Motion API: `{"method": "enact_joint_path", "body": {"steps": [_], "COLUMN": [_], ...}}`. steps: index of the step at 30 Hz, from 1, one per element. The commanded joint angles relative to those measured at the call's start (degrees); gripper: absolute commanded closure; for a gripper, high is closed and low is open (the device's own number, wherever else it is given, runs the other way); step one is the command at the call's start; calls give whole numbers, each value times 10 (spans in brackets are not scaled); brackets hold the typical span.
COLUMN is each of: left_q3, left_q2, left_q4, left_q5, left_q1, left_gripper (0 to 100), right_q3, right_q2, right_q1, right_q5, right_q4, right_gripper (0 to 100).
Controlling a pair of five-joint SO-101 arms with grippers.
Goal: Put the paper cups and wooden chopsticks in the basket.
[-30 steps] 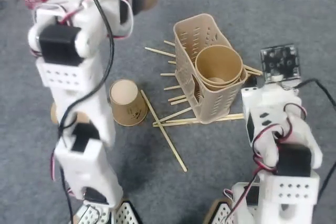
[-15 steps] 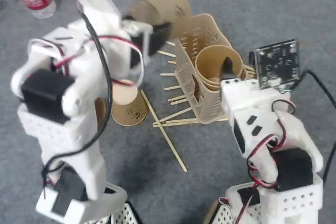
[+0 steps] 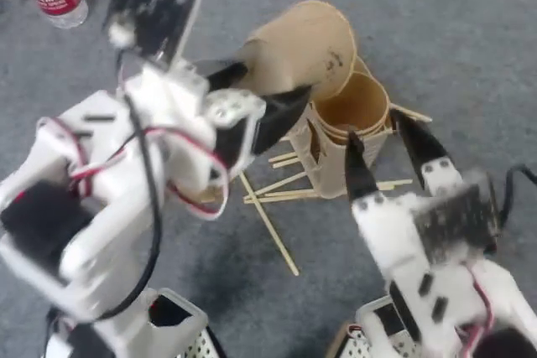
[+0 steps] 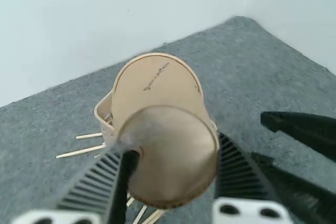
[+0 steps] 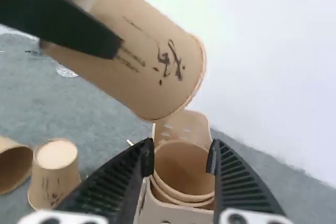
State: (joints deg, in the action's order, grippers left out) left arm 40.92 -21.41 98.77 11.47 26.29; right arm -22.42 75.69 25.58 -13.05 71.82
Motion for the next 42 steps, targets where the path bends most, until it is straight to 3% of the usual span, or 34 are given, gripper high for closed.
{"method": "enact_joint_path", "body": {"steps": [1, 8, 13, 18, 23, 27, 29, 34, 42], "left_q3": [-80, -234, -276, -299, -330, -338, -340, -340, -340], "left_q2": [-92, -254, -338, -356, -356, -356, -356, -356, -357], "left_q4": [18, 18, 17, 18, 10, -2, -9, -9, -9], "left_q5": [-4, -4, -3, -3, -3, -3, -3, -3, -3], "left_q1": [5, 41, 94, 114, 114, 114, 114, 114, 114], "left_gripper": [923, 920, 922, 923, 923, 923, 923, 923, 923], "right_q3": [24, 25, 24, 26, 27, 27, 27, 27, 26], "right_q2": [14, 13, 11, 12, 12, 11, 12, 17, 11], "right_q1": [14, 139, 149, 156, 245, 260, 261, 264, 317], "right_q5": [-33, -99, -117, -117, -116, -117, -117, -113, -113], "right_q4": [27, 90, 92, 92, 117, 122, 124, 123, 124], "right_gripper": [825, 825, 824, 773, 760, 762, 794, 997, 939]}}
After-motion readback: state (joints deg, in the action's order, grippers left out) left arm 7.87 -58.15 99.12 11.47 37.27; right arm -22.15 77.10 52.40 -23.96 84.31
